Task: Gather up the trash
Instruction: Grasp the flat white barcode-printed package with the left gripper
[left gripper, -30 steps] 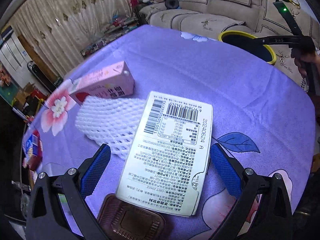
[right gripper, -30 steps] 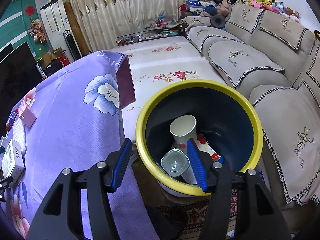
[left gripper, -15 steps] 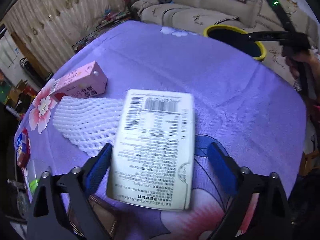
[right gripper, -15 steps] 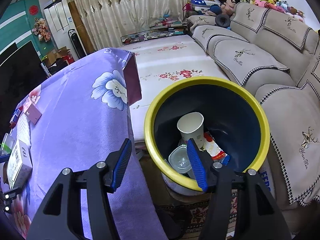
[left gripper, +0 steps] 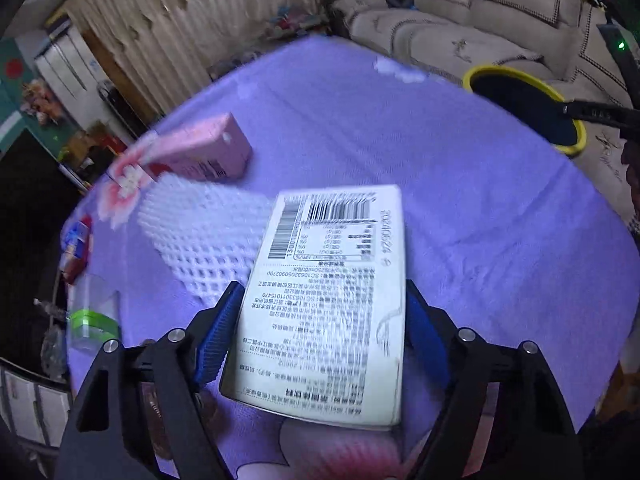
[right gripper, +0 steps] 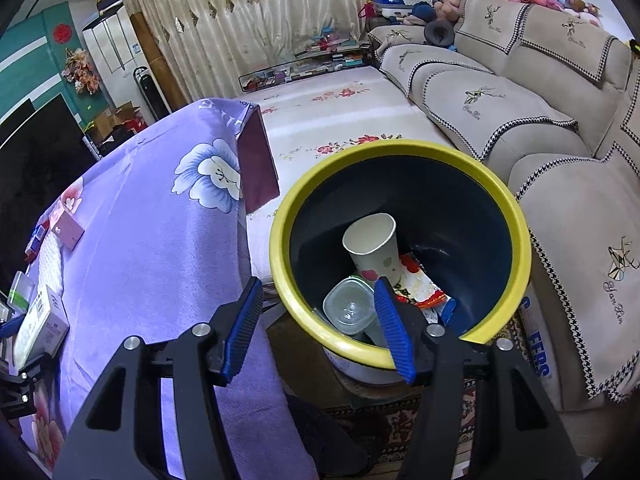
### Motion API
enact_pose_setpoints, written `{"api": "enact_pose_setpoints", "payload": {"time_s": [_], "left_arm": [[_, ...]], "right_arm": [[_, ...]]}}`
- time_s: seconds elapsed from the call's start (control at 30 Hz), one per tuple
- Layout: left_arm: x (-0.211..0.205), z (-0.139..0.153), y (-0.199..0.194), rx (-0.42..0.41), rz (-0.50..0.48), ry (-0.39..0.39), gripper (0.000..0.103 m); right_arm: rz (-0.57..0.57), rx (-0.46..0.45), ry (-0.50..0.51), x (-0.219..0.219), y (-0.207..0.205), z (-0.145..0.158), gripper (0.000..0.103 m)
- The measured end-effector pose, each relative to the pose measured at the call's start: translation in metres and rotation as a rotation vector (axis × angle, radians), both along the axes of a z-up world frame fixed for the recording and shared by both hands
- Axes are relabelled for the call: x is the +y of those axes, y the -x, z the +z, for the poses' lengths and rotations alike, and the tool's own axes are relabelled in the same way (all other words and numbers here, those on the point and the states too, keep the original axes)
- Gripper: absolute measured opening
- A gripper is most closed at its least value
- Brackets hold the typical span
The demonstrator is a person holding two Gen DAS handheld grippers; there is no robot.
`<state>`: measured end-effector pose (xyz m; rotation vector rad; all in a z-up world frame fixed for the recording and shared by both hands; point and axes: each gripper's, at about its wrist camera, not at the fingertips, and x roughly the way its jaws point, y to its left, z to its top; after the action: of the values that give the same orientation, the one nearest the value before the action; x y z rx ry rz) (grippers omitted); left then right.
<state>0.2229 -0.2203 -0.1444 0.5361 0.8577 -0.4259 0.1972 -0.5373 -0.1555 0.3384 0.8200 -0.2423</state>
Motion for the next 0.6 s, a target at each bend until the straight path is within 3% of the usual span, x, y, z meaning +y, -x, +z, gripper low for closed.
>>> {"api": "enact_pose_setpoints", "payload": {"time_s": [0.17,0.2,0.23,0.27,0.37,0.5,0.53,0.57,0.6], "left_arm": [[-0.018,0.025,0.017,-0.028,-0.04,0.108,0.076],[-0.022,0.028,0.018,-0.027,-0.049,0.121,0.07],[-0.028,0.031,0.018,-0.02,-0.064,0.145,0.047],[-0.033,0.034,0.016,-0.01,-0.062,0.166,0.04],[-0.048,0.038,0.008,0.015,-0.072,0.211,0.039],[-0.067,0.029,0.005,0.078,-0.081,0.202,0.039],[-0.068,0.027,0.006,0.095,-0.082,0.208,0.049],[-0.067,0.027,0.007,0.096,-0.069,0.209,0.07],[-0.063,0.027,0.007,0.09,-0.054,0.207,0.078]], "right_arm": [[0.001,-0.005,-0.001,0.0,0.002,0.001,0.055],[0.001,-0.007,0.0,-0.001,0.003,0.002,0.055],[-0.001,-0.011,0.002,-0.001,0.005,0.004,0.055],[-0.002,-0.017,0.004,-0.001,0.007,0.006,0.055],[-0.014,-0.031,0.01,-0.005,0.015,0.013,0.055],[-0.028,-0.038,0.009,-0.011,0.024,0.018,0.055],[-0.029,-0.036,0.011,-0.012,0.026,0.019,0.055],[-0.028,-0.034,0.012,-0.013,0.027,0.019,0.055],[-0.028,-0.03,0.014,-0.015,0.028,0.019,0.055]]}}
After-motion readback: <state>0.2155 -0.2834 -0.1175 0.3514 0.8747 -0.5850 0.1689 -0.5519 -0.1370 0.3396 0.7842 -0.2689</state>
